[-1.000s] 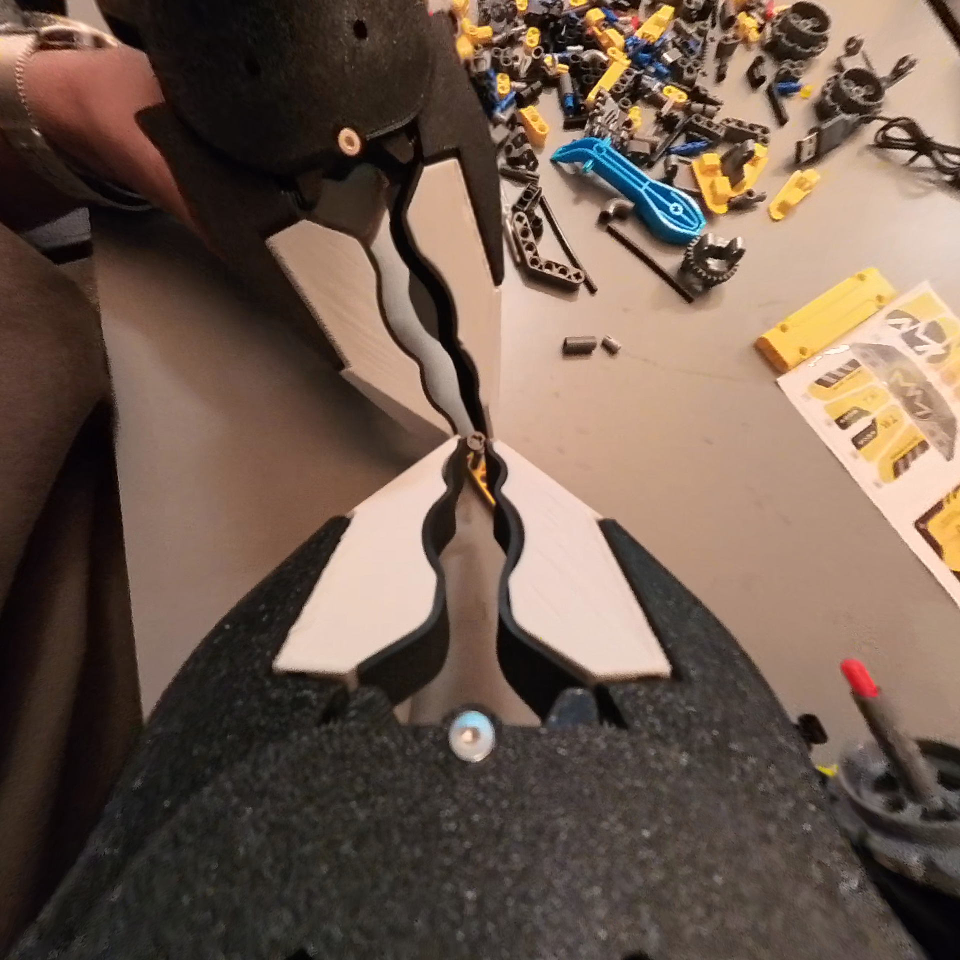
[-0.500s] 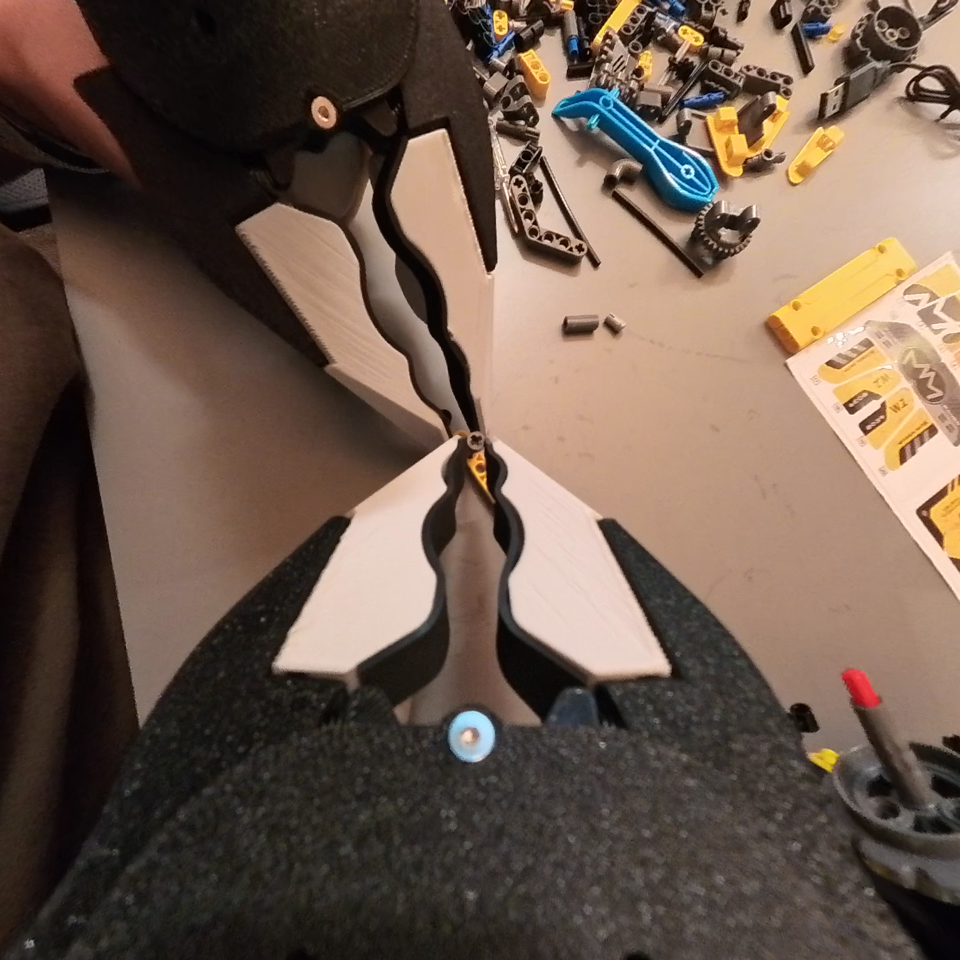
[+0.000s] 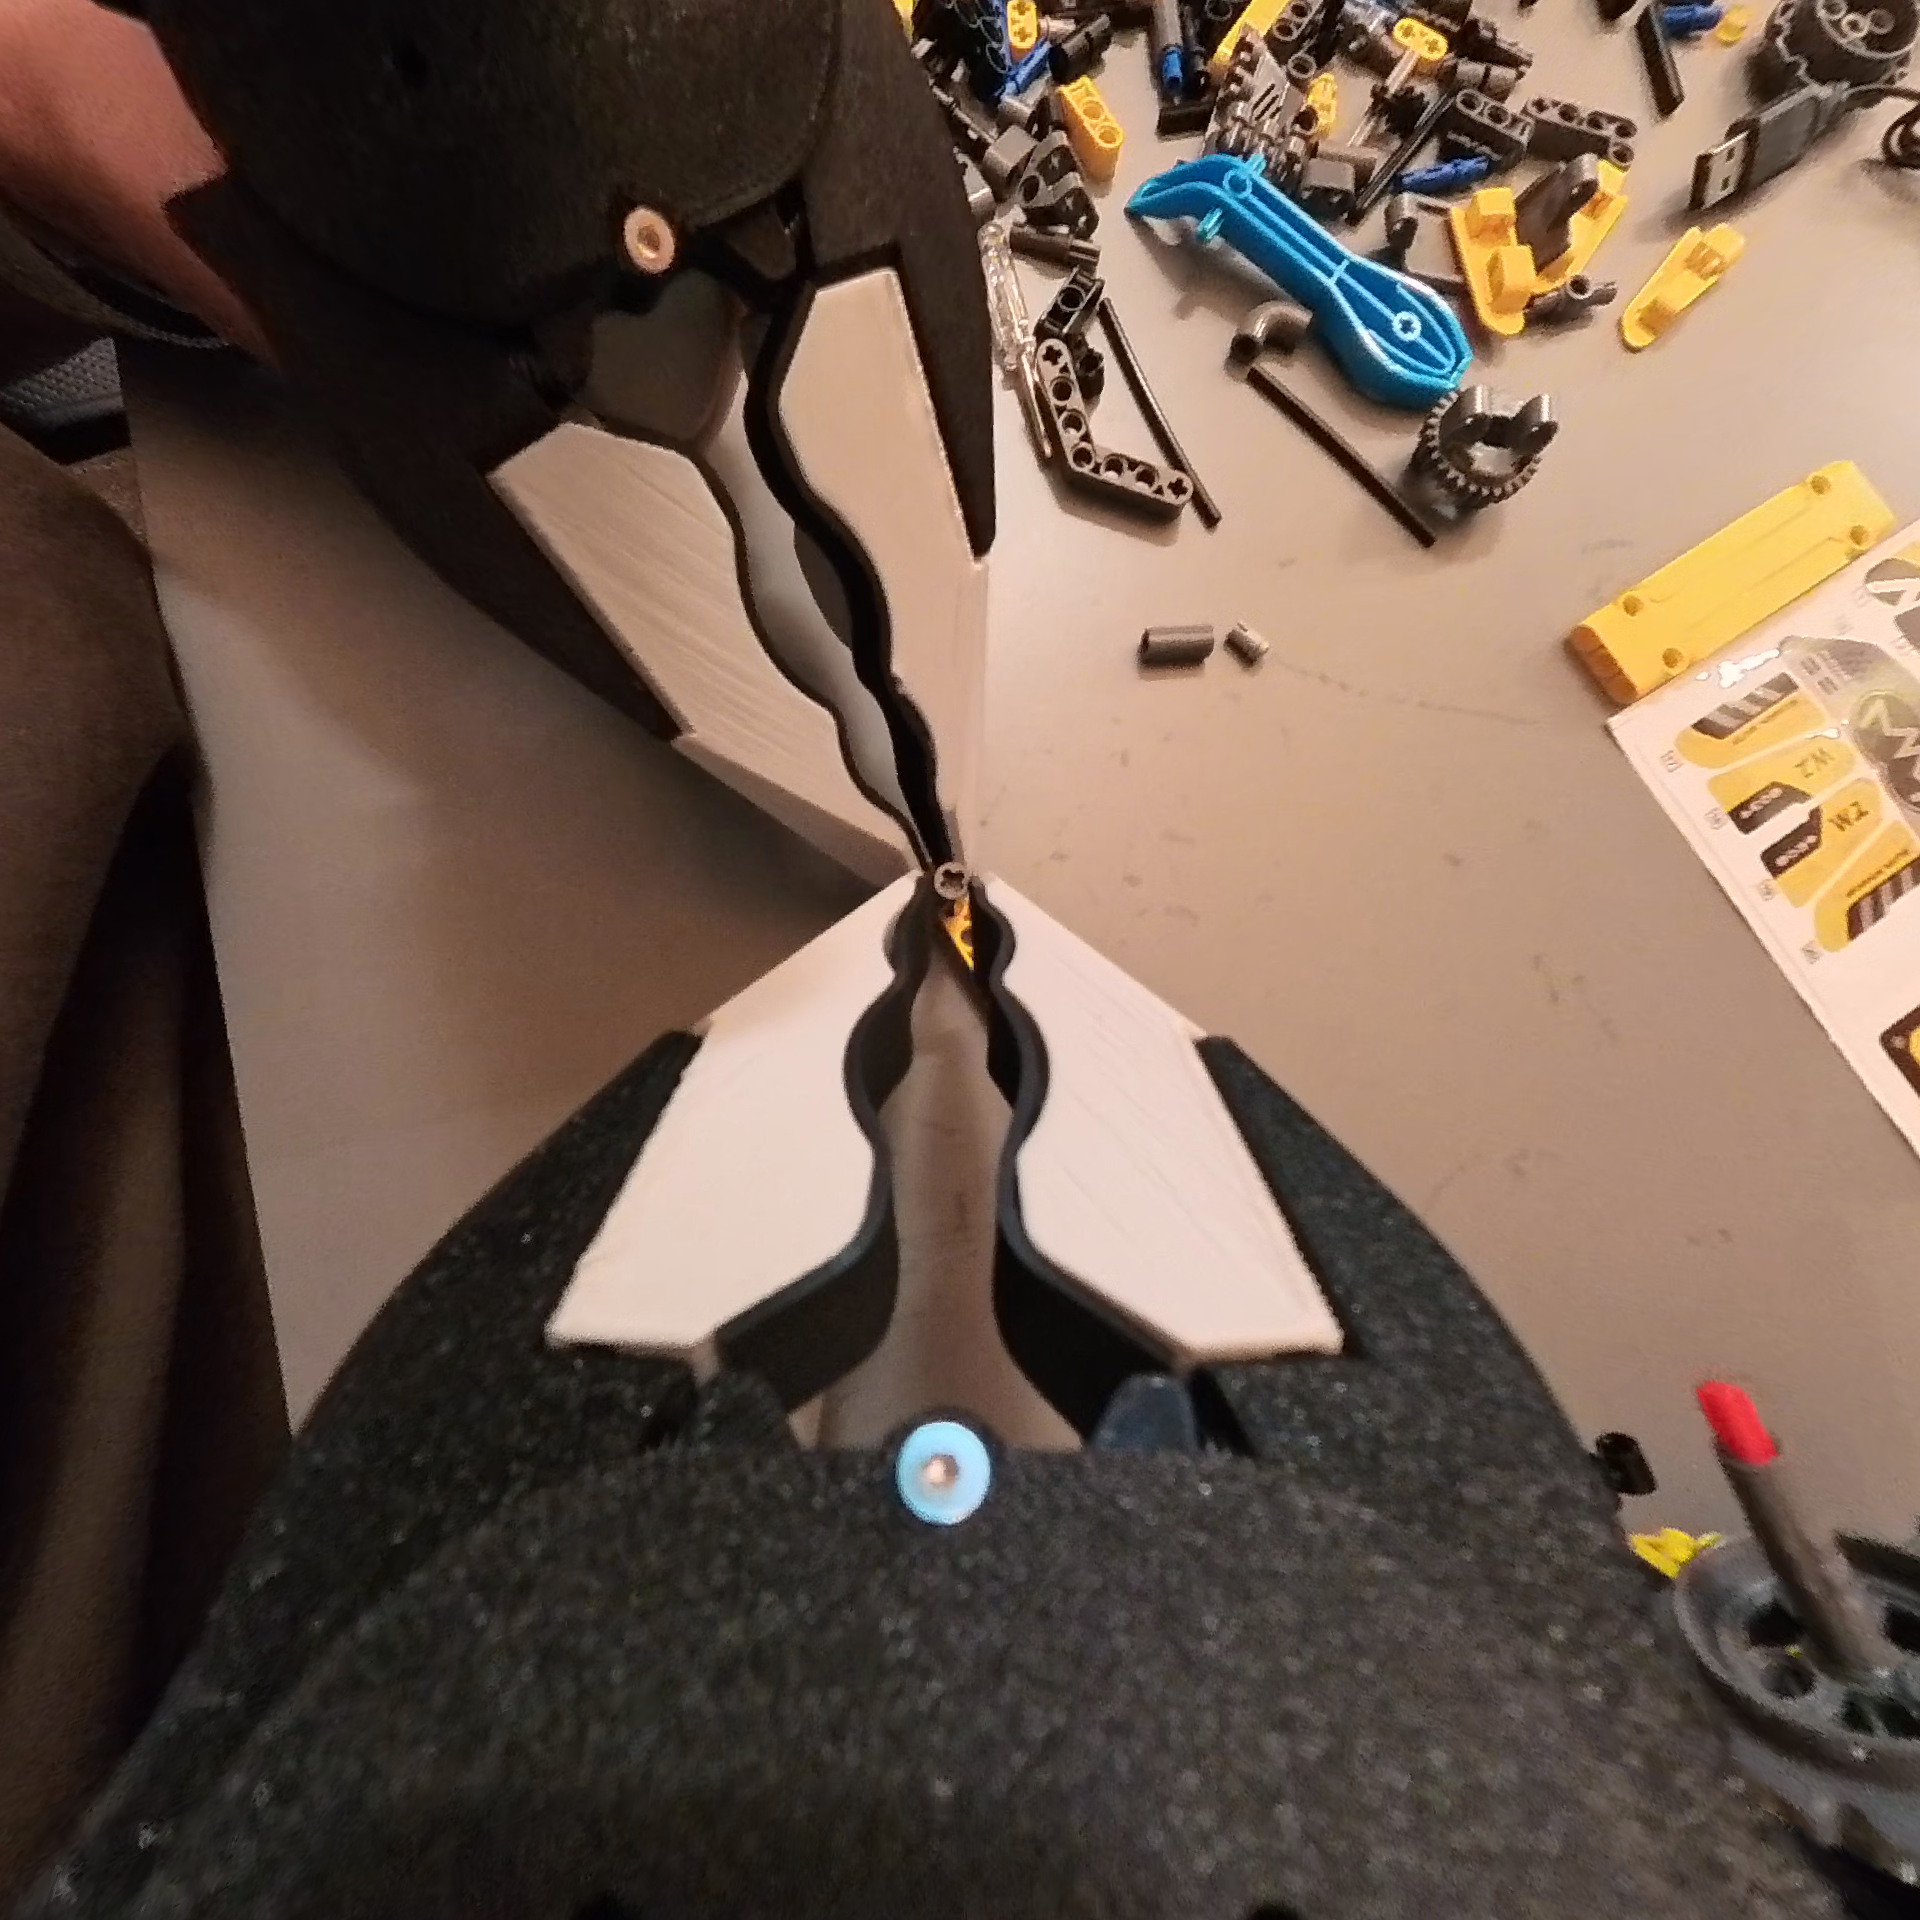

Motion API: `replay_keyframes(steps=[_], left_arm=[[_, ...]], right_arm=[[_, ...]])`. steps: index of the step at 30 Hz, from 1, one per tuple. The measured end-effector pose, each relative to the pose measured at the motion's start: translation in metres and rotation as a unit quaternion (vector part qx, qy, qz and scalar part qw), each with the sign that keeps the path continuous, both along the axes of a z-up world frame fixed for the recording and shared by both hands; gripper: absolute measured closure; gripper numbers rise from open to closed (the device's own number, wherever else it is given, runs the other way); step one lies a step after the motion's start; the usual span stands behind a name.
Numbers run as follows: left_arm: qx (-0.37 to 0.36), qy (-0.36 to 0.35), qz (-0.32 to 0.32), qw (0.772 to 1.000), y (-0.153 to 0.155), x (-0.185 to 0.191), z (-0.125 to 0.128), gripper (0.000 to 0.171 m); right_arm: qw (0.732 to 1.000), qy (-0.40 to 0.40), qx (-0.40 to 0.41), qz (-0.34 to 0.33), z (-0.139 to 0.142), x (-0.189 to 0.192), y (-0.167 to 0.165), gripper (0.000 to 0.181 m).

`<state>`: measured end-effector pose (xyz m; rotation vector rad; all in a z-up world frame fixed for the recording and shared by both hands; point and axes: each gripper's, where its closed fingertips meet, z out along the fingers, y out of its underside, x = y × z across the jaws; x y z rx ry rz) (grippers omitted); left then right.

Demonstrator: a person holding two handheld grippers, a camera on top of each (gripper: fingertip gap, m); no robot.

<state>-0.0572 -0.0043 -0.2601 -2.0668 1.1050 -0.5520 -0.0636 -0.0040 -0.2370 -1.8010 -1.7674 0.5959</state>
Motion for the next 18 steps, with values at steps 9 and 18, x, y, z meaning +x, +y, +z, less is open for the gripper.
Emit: replay_keyframes(steps=[9,18], left_arm=[[-0.001,0.0,0.001,1.0,0.0002,-0.0002,-0.0001,0.17],[-0.002,0.001,0.002,1.0,0.0005,-0.0004,-0.0005,0.171]], right_arm=[[1.0,-0.016,-0.012,0.008,-0.0012,-0.0002,-0.0002,0.176],[1.0,-0.012,-0.019,-0.004,-0.0028,-0.0001,0.001,0.176]])
